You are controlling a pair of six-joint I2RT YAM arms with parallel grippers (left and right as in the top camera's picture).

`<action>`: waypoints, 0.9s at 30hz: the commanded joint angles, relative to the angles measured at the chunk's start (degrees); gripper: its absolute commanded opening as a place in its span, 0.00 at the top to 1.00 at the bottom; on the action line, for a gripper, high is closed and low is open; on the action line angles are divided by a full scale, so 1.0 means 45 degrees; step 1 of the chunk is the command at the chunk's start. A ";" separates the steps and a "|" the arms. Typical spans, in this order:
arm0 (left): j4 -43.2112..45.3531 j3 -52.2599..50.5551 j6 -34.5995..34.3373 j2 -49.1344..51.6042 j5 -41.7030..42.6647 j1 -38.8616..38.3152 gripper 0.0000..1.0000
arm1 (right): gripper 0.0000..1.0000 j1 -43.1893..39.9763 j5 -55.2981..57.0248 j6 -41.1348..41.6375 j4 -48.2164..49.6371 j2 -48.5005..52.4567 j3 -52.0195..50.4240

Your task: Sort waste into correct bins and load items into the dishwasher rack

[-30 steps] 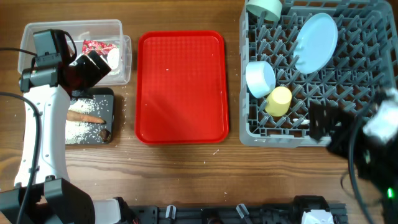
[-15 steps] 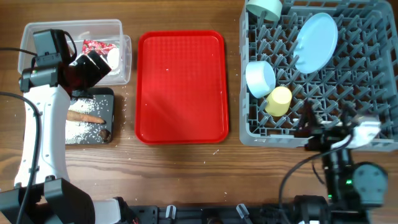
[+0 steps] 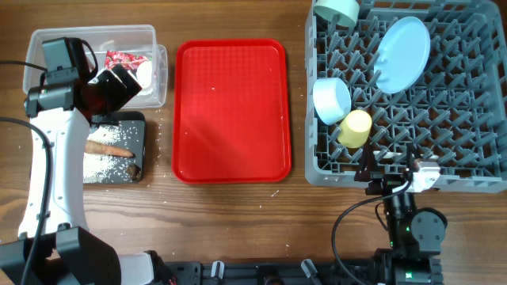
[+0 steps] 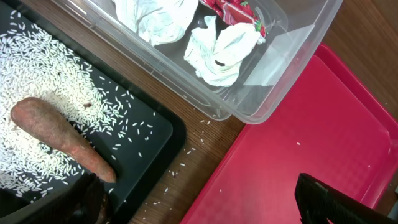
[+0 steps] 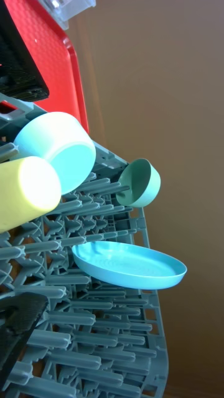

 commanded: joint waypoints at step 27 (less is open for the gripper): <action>1.1137 -1.5125 0.2817 -1.5931 0.0335 -0.1088 0.00 | 0.00 -0.0053 0.0073 -0.0121 -0.0019 -0.0117 -0.0019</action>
